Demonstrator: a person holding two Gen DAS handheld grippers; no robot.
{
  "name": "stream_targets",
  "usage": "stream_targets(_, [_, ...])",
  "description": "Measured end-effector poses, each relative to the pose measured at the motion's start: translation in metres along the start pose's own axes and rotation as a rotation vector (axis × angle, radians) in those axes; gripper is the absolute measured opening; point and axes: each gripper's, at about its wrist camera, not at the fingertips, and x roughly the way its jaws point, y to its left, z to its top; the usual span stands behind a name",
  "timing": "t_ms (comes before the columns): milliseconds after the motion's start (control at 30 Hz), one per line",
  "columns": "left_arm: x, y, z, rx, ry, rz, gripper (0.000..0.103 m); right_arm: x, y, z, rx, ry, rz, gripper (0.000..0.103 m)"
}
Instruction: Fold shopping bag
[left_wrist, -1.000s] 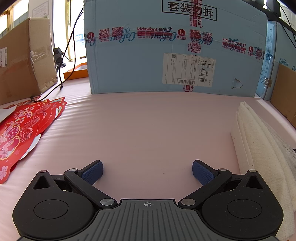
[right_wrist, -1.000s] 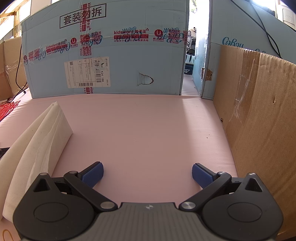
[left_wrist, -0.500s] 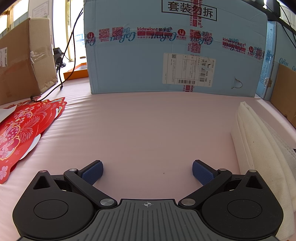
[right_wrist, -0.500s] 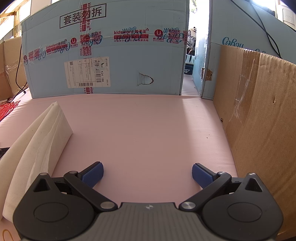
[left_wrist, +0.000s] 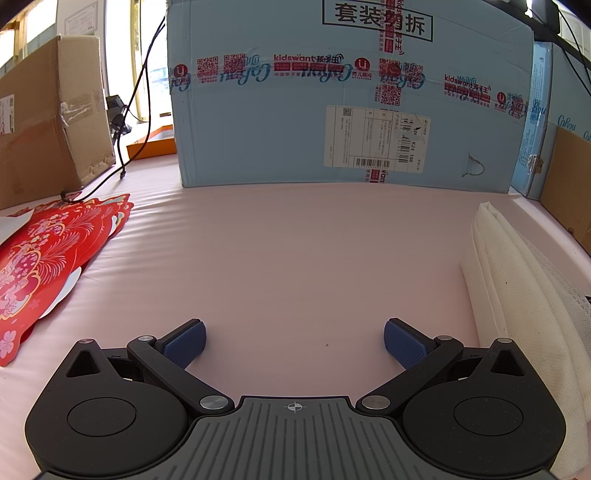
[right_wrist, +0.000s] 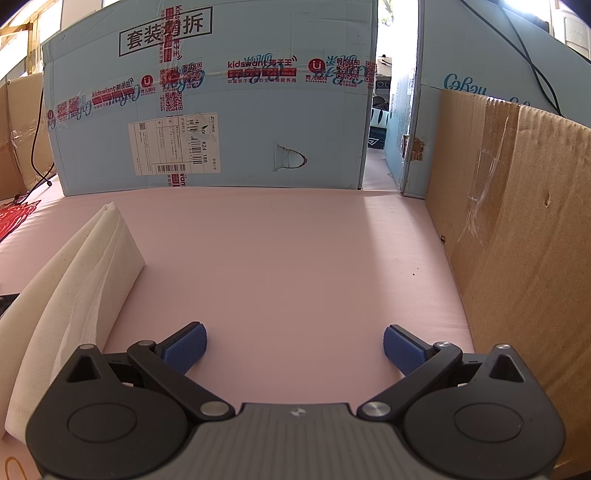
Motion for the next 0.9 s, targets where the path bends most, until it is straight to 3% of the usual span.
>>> stream_targets(667, [-0.001,0.002,0.000,-0.008,-0.003,-0.008,0.103,0.001,0.000,0.000,0.009,-0.001,0.008,0.103])
stream_targets(767, [-0.005,0.009,0.001,-0.041,-0.022,-0.040,0.103,0.000,0.000,0.001,0.011,-0.002,0.010,0.103])
stream_targets(900, [-0.018,0.028,0.000,-0.155,-0.105,-0.127,0.103,-0.001,0.000,0.001,0.009,-0.003,0.011,0.103])
